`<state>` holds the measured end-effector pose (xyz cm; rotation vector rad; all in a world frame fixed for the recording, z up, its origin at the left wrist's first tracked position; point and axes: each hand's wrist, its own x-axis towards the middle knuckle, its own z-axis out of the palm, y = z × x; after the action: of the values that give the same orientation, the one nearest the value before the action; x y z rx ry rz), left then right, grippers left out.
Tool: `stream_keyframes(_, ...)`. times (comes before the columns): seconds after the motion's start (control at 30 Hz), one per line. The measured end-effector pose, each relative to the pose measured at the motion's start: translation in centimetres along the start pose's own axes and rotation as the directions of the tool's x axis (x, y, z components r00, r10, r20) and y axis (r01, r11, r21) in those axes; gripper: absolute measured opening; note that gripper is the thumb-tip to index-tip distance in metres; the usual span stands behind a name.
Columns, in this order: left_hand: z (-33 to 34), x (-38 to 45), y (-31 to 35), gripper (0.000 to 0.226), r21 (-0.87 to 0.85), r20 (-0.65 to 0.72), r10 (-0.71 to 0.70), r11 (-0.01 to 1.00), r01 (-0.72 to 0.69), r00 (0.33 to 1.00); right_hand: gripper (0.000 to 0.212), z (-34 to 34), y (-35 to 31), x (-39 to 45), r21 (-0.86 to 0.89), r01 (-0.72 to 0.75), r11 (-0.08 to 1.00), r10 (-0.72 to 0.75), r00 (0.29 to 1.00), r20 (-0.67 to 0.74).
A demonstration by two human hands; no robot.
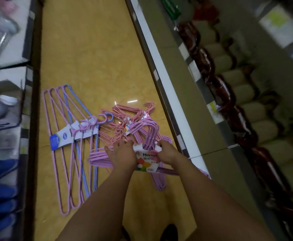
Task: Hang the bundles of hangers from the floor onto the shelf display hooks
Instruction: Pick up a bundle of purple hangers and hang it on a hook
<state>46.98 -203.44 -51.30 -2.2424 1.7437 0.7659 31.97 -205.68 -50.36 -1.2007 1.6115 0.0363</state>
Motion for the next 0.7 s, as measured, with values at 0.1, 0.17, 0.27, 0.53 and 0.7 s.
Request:
stream_keyframes(0.1,-6.0,-3.6,-0.9,0.05,0.004,-0.035,0.029,1.0,-0.029,0.999,0.039,-2.0,-4.6,-5.2,-0.022,0.027,0.999,-0.027,0.999,0.022)
stream_keyframes(0.17,-9.2,-5.7,-1.3,0.056,-0.017,-0.059,0.031,0.999,-0.032,0.998,0.034,-2.9,-7.2,-8.1,-0.041,0.063,0.997,-0.062,0.998,0.006)
stream_keyframes(0.27,-14.6,-8.9,-2.5,0.056,-0.036,-0.145,0.021,0.999,-0.027,0.989,0.041,-4.1,-11.5,-12.7,-0.105,0.144,0.984,-0.146,0.989,-0.02)
stream_keyframes(0.53,-25.8,-16.8,-7.7,0.049,-0.234,-0.202,-0.134,0.968,0.085,0.97,0.058,-3.8,-20.8,-22.0,-0.494,0.282,0.822,-0.362,0.93,-0.071)
stream_keyframes(0.7,-28.0,-21.1,-12.1,0.044,-0.308,-0.251,-0.161,0.948,0.079,0.955,0.036,-1.9,-25.6,-25.6,-0.625,0.339,0.703,-0.479,0.875,-0.064)
